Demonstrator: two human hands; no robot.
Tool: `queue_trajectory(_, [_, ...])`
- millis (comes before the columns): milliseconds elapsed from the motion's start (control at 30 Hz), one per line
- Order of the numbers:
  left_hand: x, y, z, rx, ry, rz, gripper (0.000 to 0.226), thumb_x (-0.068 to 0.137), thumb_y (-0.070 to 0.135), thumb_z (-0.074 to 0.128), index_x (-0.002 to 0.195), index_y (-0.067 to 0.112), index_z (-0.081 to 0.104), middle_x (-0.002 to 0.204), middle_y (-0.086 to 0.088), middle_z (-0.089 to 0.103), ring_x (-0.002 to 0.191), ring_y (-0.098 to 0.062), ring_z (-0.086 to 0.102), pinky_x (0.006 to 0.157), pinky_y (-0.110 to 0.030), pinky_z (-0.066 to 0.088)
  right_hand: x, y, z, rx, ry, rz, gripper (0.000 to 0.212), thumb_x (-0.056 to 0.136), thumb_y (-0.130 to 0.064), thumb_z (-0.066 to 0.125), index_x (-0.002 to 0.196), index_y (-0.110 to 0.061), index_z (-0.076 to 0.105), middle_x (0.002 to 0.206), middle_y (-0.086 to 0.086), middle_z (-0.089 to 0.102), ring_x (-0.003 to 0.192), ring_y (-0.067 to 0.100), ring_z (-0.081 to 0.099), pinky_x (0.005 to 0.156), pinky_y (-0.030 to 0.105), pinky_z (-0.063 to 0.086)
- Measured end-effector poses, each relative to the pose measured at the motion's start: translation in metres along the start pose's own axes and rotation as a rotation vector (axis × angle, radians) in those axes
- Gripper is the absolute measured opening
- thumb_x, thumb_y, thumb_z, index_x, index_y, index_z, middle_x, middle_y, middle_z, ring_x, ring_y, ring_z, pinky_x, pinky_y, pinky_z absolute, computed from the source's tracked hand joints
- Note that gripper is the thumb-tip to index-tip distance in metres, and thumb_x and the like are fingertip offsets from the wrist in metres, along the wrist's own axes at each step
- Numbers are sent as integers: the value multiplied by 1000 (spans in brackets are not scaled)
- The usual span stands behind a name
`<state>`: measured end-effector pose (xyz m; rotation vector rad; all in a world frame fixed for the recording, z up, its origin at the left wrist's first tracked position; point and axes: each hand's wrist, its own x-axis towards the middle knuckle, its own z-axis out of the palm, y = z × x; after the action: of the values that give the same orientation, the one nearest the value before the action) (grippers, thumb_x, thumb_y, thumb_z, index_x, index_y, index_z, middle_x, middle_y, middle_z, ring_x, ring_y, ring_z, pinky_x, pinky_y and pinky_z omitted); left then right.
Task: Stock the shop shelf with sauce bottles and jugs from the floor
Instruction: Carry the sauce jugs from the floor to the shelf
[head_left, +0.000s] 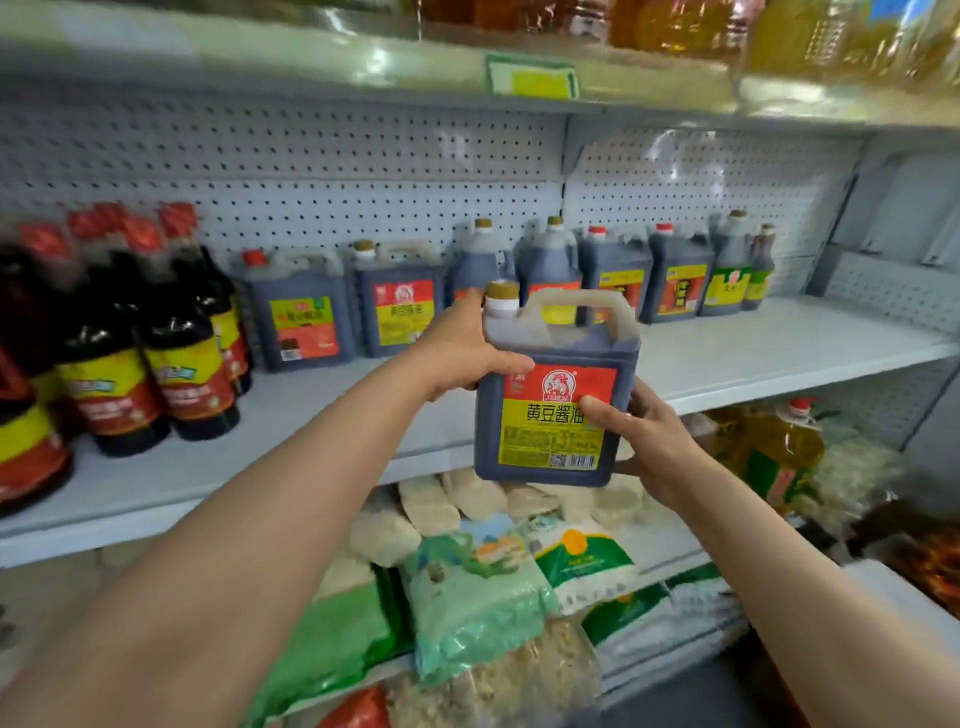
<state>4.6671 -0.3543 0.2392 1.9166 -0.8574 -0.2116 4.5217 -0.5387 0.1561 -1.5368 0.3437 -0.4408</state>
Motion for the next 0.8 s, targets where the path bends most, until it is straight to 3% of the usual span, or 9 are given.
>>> queue_trajectory(100, [9,-16,-49,41,91,-5,74,66,24,91,124,29,47,117,4,65,102,-19,65,70,-42,61,37,-9,46,25,-91,-41,51,75,-34,79,124,-31,63,118,-3,71,98,21,74,75,50,61])
queue_trajectory(233, [14,-56,-105,95,196,-69,85,50,37,93,122,32,48,121,4,64,108,-22,64,84,-50,58,80,-3,111,46,-190,-53,48,79,-31,79,124,-28,64,121,-3,68,101,21,73,71,43,61])
queue_trajectory(300, [14,-78,-127,126,251,-103,79,58,26,94,122,29,49,120,4,65,108,-22,64,89,-49,56,97,5,143,45,-239,-32,45,83,-28,78,126,-28,62,120,-6,69,98,16,73,66,33,59])
queue_trajectory(367, [14,-101,-146,178,295,-129,79,64,20,93,129,26,47,122,3,63,110,-20,61,93,-44,54,113,15,172,39,-284,-16,45,84,-27,78,126,-27,62,121,-5,69,97,14,73,67,32,58])
queue_trajectory(533, [13,-149,-182,269,377,-194,84,64,24,93,134,19,47,127,1,61,116,-21,59,92,-32,49,147,27,225,-26,-355,9,45,87,-18,77,128,-22,60,121,-1,69,86,5,74,59,18,55])
queue_trajectory(800, [54,-172,-212,355,428,-368,97,70,25,89,146,11,31,138,-14,55,122,-32,55,92,-38,49,208,21,273,-152,-382,21,49,85,-22,80,127,-29,57,110,-10,68,85,5,70,63,26,56])
